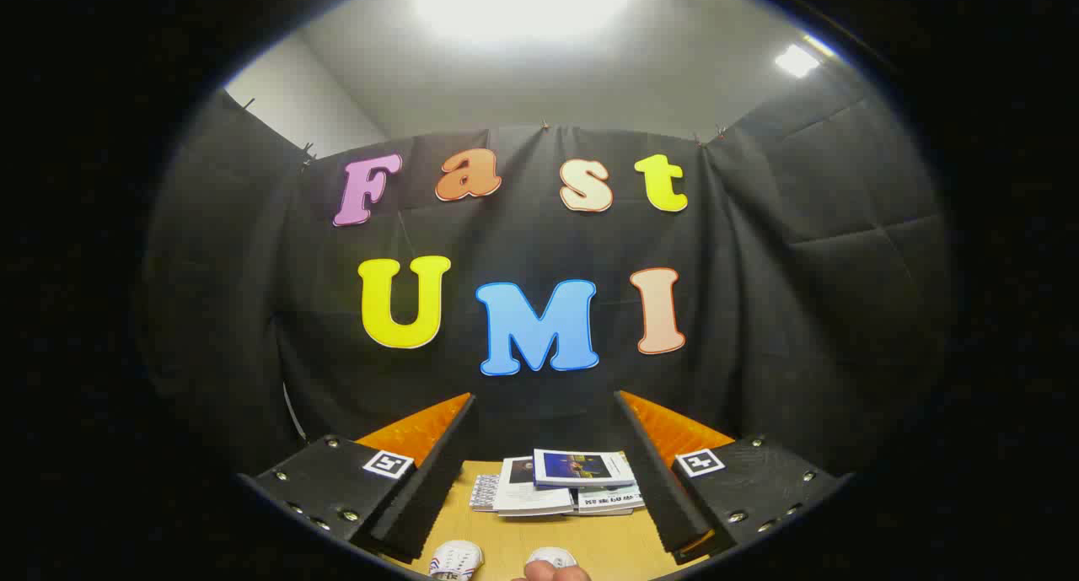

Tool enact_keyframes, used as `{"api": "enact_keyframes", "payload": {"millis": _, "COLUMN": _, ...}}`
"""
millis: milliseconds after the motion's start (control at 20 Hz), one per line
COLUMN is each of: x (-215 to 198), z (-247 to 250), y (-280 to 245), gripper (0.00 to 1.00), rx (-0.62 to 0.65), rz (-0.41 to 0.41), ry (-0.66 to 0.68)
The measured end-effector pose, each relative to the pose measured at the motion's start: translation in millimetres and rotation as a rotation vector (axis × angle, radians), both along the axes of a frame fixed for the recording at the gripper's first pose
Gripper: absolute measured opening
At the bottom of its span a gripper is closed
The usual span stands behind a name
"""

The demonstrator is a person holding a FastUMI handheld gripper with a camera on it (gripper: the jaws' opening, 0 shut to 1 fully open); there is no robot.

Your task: Open the storage box then place both shoes into the box .Put the left shoe in first, then the right shoe, with the right side of both shoes facing outward in a uniform manner.

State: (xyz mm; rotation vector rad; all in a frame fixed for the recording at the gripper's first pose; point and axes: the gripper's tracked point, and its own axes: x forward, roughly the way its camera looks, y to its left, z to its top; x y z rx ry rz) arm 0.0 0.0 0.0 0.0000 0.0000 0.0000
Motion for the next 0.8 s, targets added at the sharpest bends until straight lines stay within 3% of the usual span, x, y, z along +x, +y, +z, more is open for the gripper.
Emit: {"api": "enact_keyframes", "payload": {"millis": 800, "x": -35.6, "z": 7.0, "y": 41.3, "gripper": 0.98, "rx": -0.01, "rz": 0.044, "ry": 0.022}}
